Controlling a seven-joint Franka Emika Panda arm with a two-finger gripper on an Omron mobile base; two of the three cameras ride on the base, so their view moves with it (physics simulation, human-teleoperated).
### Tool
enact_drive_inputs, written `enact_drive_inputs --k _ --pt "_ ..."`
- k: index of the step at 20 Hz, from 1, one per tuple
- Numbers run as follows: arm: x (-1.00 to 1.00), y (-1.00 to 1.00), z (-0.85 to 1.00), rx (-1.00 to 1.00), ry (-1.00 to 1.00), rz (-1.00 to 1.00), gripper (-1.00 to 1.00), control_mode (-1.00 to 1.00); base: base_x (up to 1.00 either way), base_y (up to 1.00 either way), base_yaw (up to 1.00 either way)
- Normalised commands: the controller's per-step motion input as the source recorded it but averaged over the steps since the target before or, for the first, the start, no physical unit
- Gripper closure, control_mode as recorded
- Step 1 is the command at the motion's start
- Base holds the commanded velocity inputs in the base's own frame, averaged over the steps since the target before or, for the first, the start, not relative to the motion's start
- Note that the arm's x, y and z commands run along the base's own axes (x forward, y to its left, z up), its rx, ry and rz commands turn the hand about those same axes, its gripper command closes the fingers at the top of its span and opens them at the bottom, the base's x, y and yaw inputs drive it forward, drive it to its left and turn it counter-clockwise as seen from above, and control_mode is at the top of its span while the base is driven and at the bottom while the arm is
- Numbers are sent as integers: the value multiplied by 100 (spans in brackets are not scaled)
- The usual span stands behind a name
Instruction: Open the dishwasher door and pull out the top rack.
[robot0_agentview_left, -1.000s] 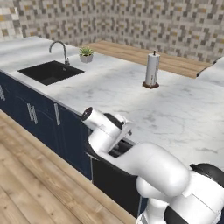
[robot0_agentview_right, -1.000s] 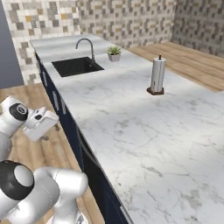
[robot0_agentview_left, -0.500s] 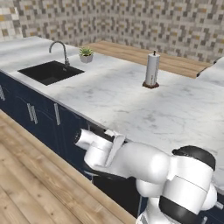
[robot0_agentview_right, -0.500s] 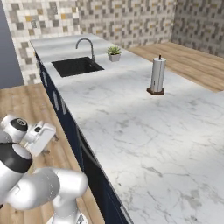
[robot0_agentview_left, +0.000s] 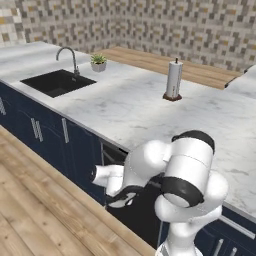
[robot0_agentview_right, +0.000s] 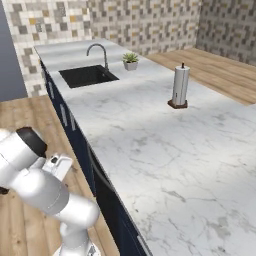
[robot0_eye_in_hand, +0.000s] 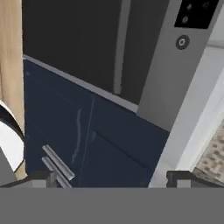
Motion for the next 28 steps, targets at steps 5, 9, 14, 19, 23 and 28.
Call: enact_drive_inputs --k 5,9,14,19,23,28 --pt "52 0 -35 -8 2 5 -100 -100 0 0 0" --pt "51 0 -22 -8 0 3 -100 -100 0 0 0" --pt "54 0 -36 -9 0 1 -100 -100 0 0 0" --pt "44 0 -38 -3 -6 0 -100 -100 0 0 0" --pt "31 0 -24 0 -11 0 -100 -100 0 0 0" --pt "28 -20 -2 0 -3 2 -100 -100 0 0 0"
